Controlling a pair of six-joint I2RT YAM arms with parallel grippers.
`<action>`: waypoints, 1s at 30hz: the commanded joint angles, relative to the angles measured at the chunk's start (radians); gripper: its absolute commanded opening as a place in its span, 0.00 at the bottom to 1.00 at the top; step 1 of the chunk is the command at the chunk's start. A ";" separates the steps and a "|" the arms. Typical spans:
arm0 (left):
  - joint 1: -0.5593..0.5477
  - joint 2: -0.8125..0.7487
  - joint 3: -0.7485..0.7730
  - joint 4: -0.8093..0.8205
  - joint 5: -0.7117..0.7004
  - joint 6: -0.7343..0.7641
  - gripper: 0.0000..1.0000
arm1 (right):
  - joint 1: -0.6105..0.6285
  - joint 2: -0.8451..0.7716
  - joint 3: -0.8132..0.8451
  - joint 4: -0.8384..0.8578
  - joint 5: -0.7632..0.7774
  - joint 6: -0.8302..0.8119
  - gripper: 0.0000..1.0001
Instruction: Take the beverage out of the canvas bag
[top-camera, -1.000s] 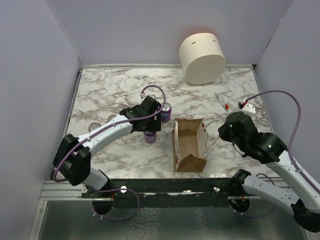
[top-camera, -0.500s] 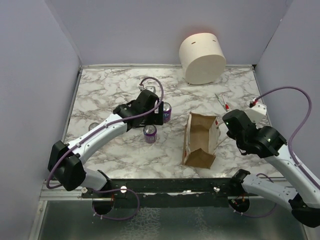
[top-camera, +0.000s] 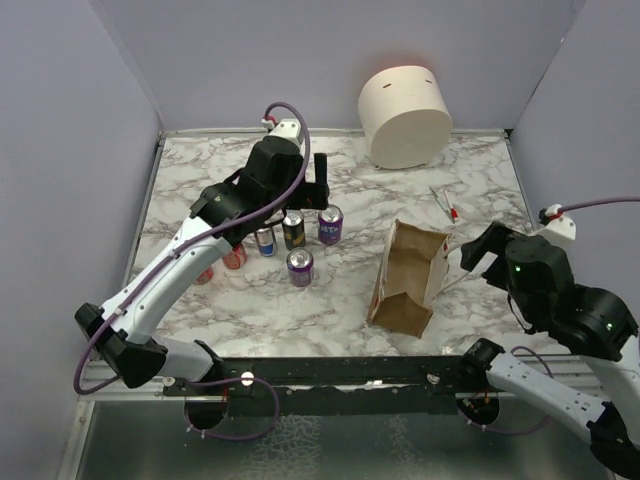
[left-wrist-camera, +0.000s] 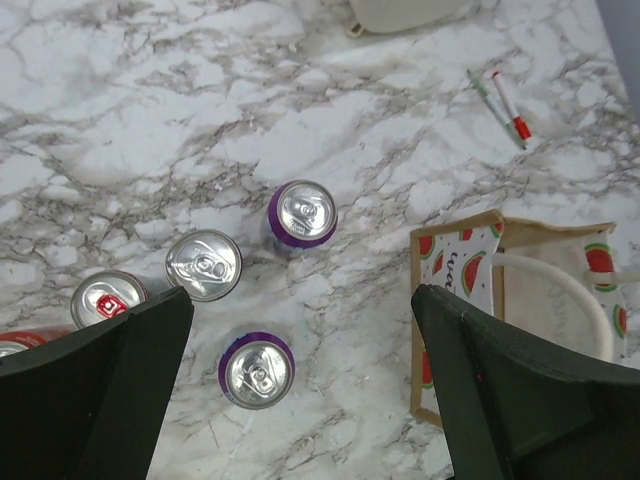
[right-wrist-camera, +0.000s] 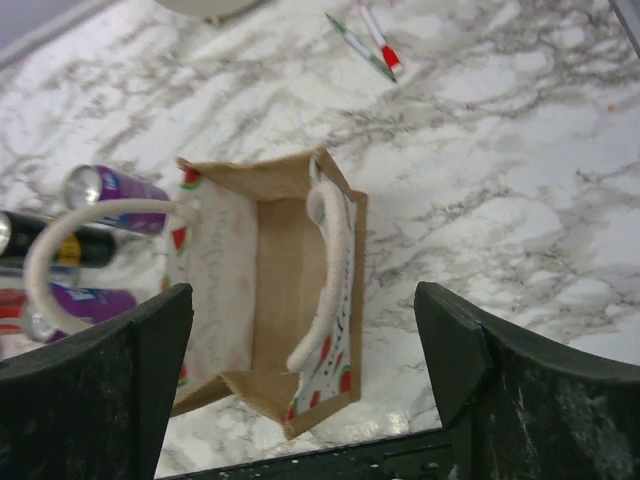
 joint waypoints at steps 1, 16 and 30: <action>0.003 -0.068 0.101 -0.007 -0.060 0.041 0.99 | 0.001 0.012 0.205 -0.016 -0.059 -0.097 0.98; 0.003 -0.257 0.209 0.005 -0.226 0.116 0.99 | 0.001 0.322 1.005 -0.145 -0.313 -0.404 0.99; 0.003 -0.316 0.202 -0.013 -0.283 0.157 0.99 | 0.001 0.356 0.940 -0.138 -0.215 -0.338 0.99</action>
